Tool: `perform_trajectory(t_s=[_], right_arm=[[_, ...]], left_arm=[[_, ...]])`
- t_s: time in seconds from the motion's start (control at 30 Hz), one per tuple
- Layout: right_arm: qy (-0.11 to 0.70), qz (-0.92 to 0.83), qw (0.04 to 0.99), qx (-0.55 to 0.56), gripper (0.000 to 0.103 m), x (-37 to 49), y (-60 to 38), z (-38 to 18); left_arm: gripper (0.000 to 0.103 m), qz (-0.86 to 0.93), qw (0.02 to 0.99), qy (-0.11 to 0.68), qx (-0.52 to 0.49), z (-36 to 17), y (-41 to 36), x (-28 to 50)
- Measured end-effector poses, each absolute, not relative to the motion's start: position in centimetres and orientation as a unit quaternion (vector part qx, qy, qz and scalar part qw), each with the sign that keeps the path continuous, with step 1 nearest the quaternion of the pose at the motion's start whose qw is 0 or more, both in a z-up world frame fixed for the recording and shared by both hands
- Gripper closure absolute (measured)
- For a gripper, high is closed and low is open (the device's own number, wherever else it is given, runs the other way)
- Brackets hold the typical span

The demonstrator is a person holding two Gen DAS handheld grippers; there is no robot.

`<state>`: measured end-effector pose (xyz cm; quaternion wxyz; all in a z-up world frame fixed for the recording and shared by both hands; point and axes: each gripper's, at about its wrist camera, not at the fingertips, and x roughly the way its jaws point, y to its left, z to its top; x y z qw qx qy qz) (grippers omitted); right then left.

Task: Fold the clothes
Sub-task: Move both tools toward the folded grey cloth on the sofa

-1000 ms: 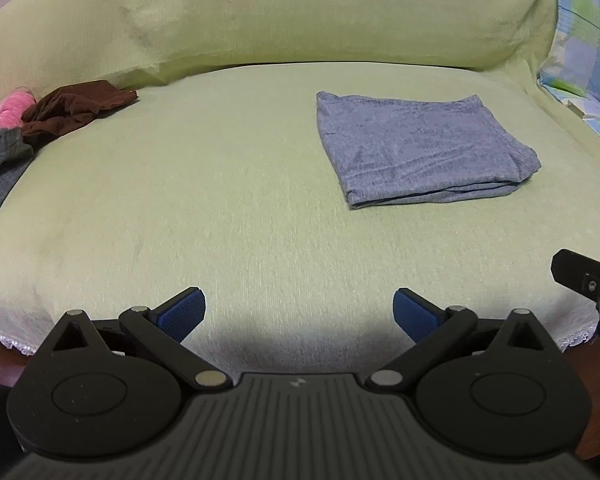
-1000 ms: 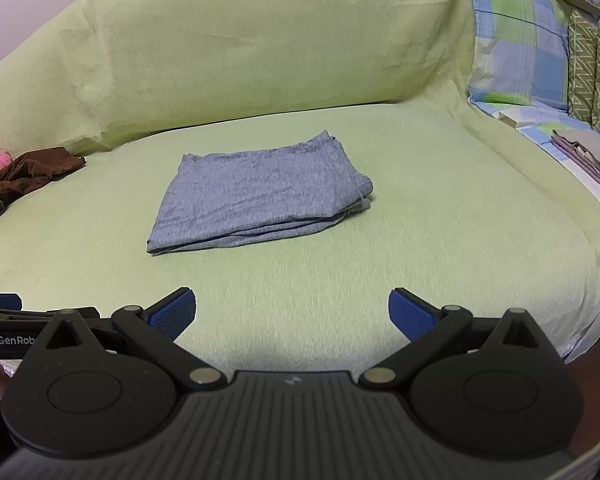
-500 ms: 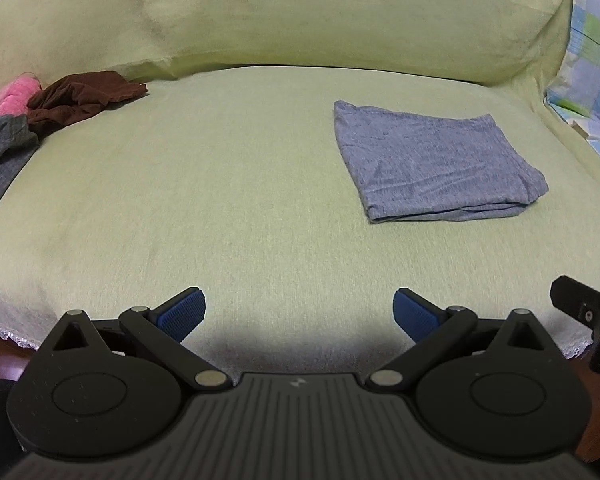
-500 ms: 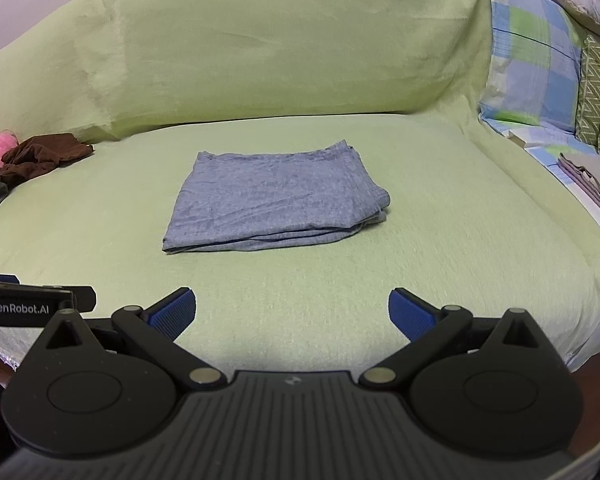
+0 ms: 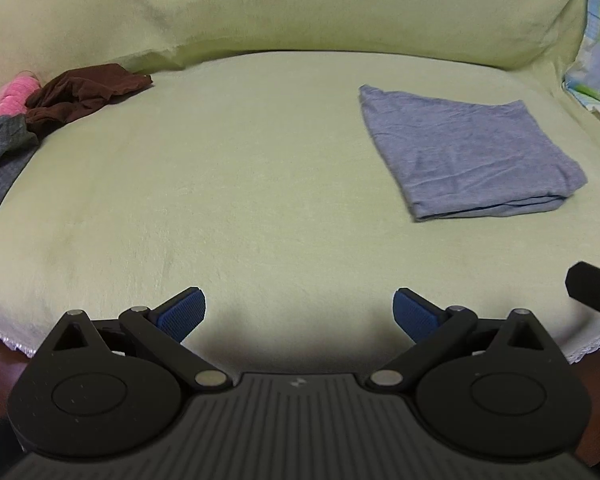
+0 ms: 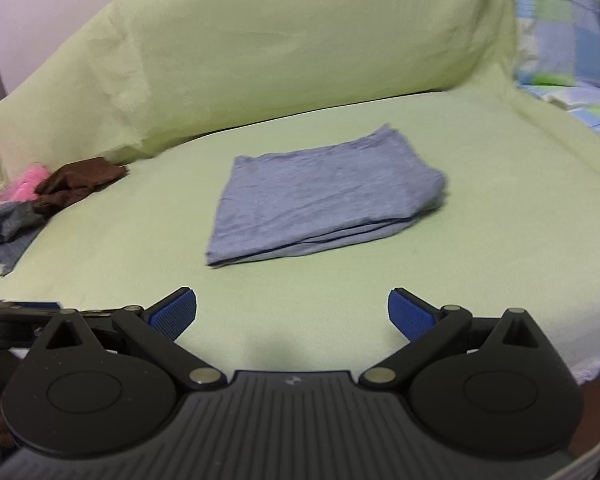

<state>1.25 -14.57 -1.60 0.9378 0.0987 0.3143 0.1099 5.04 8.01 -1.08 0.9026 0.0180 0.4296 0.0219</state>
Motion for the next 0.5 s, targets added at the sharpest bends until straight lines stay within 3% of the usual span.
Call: perform_trajectory(t_s=[0.23, 0.5], right_arm=[[0.277, 0.164, 0.947, 0.024, 0.024, 2.7, -11.7, -2.7], [0.297, 0.141, 0.943, 0.047, 0.024, 3.3, -13.6, -3.5]], left_arm=[[0.002, -0.002, 0.907, 0.42, 0.032, -0.7, 9.6, 7.8], [0.002, -0.047, 0.901, 0.43, 0.027, -1.4, 7.4, 9.0]])
